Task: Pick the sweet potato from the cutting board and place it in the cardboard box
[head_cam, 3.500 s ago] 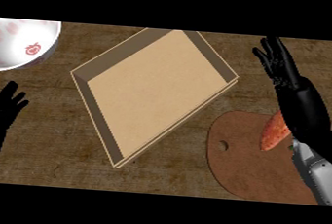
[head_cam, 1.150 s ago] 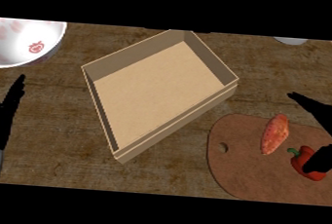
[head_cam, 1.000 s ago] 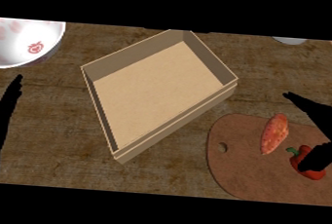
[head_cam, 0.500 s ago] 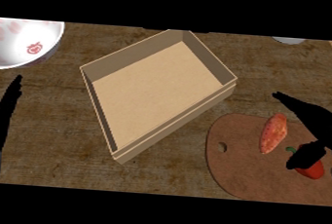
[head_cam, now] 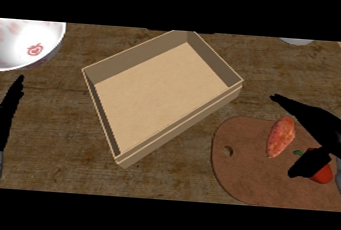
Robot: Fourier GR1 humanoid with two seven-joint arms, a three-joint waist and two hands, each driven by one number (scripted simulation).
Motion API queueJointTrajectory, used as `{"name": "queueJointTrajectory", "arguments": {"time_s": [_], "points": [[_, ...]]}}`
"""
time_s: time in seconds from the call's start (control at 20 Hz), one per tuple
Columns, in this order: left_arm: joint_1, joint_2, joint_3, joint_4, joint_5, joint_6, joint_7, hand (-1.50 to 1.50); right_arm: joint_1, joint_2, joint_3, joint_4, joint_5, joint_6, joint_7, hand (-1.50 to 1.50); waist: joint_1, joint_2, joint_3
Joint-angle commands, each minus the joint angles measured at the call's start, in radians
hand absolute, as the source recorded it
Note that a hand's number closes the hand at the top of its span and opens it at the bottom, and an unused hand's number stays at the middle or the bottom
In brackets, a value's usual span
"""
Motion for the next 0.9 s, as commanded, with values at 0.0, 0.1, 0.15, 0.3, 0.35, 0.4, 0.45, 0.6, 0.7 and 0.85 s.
{"name": "queueJointTrajectory", "arguments": {"time_s": [0.0,0.1,0.15,0.3,0.35,0.4,0.45,0.6,0.7,0.85], "points": [[-0.039,0.007,0.012,-0.019,-0.012,-0.023,0.065,0.00,0.013,0.014,-0.018,-0.083,0.012,0.090,0.083,-1.50,-0.001,0.000,0.000],[-0.024,-0.015,0.002,0.003,-0.031,-0.012,0.014,0.00,-0.014,0.041,-0.004,0.051,0.085,0.038,0.043,-1.50,0.003,0.001,0.000],[0.024,-0.019,0.002,-0.074,-0.014,-0.021,0.054,0.00,-0.021,0.079,0.039,0.055,0.120,0.019,0.088,-1.50,0.008,0.000,0.000],[0.027,0.029,0.045,-0.073,-0.005,-0.064,0.042,0.00,-0.004,0.111,0.033,0.088,0.151,0.012,0.092,-1.50,0.005,0.000,0.000],[-0.032,-0.014,0.037,0.014,-0.025,-0.030,-0.001,0.00,-0.031,0.111,0.017,0.149,0.169,0.009,0.051,-1.50,0.002,0.001,0.000],[-0.017,-0.019,0.026,-0.007,-0.034,-0.023,0.019,0.00,-0.008,0.116,0.045,0.217,0.219,-0.069,-0.007,-1.50,0.005,0.002,0.001],[0.037,-0.036,0.028,-0.064,-0.030,-0.032,0.018,0.00,0.037,0.134,0.038,0.074,0.204,-0.004,0.079,-1.50,0.002,0.000,0.000],[-0.011,-0.022,0.030,-0.072,-0.030,-0.048,0.078,0.00,-0.045,0.172,0.065,0.214,0.304,-0.139,0.028,1.50,0.006,0.001,0.001],[0.041,-0.022,0.038,-0.095,-0.014,-0.055,0.040,0.00,-0.042,0.113,0.038,0.257,0.347,-0.254,-0.074,1.50,0.012,0.002,0.001],[0.023,-0.061,0.019,-0.086,-0.054,-0.012,0.061,0.00,-0.098,0.128,0.024,0.315,0.388,-0.293,-0.089,1.50,0.009,0.001,0.001]]}}
